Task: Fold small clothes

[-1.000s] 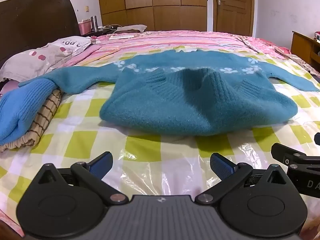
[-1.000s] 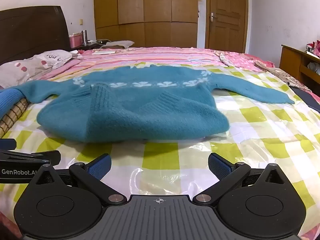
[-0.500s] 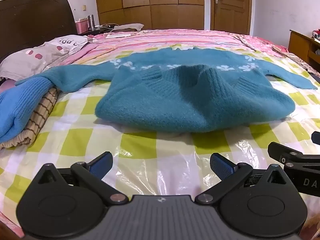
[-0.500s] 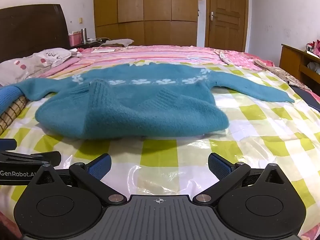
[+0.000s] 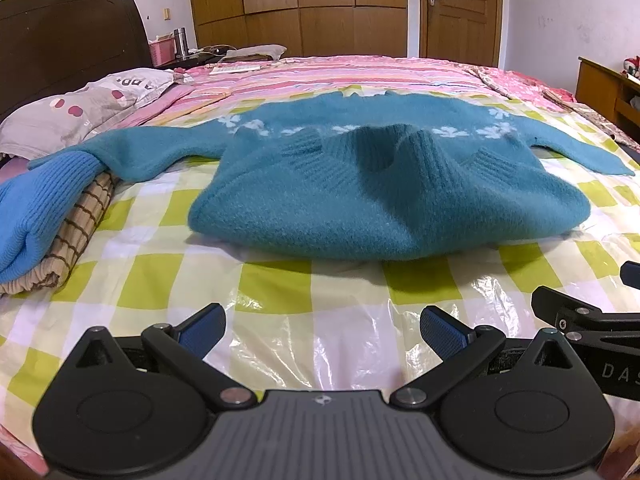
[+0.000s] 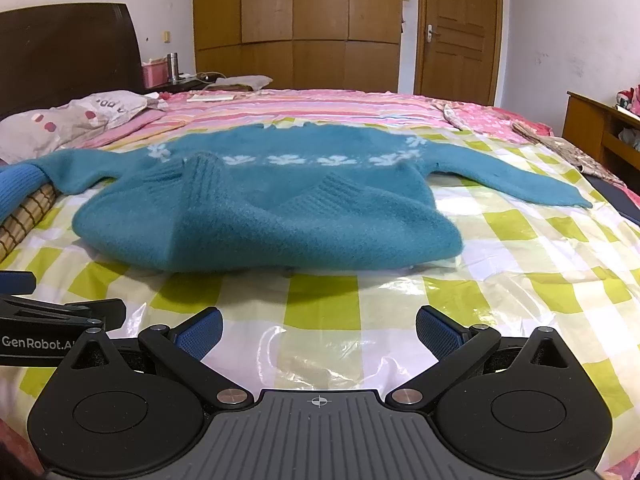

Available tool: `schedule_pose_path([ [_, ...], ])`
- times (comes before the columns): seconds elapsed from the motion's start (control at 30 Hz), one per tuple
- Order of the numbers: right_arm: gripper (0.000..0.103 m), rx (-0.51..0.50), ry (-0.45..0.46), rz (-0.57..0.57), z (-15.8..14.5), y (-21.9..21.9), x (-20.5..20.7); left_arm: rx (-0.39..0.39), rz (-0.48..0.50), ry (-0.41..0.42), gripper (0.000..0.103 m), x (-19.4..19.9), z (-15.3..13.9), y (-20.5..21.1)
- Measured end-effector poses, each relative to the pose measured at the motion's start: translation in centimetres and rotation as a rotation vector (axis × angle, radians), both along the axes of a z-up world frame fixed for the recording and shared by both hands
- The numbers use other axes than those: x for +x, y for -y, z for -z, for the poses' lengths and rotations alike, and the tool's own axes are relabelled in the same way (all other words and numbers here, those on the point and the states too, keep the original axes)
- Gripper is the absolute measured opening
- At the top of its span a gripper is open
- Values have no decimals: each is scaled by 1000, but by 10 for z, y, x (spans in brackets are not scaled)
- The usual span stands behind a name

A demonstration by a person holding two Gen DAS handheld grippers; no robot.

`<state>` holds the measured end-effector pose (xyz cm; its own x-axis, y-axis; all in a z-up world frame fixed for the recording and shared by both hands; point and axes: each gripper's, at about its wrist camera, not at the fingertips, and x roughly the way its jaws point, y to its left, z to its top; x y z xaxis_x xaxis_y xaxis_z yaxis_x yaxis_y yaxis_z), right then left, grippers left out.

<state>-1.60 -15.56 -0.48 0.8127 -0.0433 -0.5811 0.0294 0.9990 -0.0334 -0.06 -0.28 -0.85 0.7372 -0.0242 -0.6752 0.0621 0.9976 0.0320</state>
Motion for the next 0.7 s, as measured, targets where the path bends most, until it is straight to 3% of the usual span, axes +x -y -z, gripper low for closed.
schedule_pose_path([
  [0.7,102,3,-5,-1,1,0,0,-1,10,-15,103,1,4,2],
])
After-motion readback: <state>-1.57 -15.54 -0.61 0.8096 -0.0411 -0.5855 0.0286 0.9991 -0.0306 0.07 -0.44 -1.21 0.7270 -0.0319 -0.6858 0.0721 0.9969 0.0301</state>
